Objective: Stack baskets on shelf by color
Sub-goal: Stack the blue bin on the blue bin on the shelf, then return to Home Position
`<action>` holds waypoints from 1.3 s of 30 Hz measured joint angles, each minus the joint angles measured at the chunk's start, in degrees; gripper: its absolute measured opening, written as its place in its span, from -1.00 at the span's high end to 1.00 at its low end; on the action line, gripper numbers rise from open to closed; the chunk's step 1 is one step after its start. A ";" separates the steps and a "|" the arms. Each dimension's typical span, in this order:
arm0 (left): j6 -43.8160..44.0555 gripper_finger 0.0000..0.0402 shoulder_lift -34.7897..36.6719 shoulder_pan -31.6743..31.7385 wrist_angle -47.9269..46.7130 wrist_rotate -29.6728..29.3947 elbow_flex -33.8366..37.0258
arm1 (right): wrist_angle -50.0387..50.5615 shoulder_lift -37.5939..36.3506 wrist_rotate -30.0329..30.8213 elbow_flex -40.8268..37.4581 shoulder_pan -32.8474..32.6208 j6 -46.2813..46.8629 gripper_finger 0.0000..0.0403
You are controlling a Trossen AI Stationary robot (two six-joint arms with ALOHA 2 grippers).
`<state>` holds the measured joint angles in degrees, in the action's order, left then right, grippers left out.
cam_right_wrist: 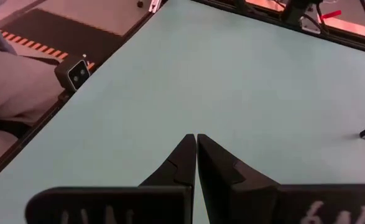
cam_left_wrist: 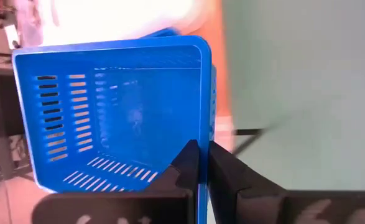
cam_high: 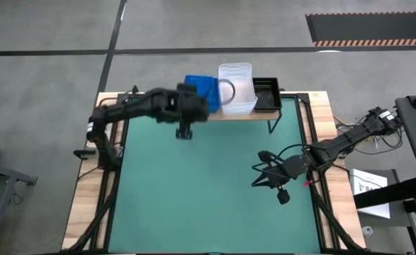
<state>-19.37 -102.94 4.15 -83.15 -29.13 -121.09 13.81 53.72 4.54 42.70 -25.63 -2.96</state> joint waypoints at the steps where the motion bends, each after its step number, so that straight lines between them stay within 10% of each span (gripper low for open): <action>1: -1.53 1.00 0.02 1.66 0.72 0.10 -0.03 | -0.04 0.14 0.00 0.00 0.00 0.02 0.96; 10: -4.03 1.00 -0.01 11.66 6.02 7.70 2.42 | -0.86 0.82 0.02 -1.05 0.00 0.09 0.96; 27: -3.52 0.99 -0.02 11.86 15.39 11.17 4.93 | -0.88 0.82 0.07 -1.81 0.00 1.74 0.96; 39: -2.22 0.65 0.00 11.88 17.19 11.12 7.68 | -0.84 0.82 0.09 -2.27 0.00 2.60 0.96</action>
<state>-21.59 -102.94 16.03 -65.96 -18.01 -113.41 12.97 54.54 4.62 40.42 -25.63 -0.36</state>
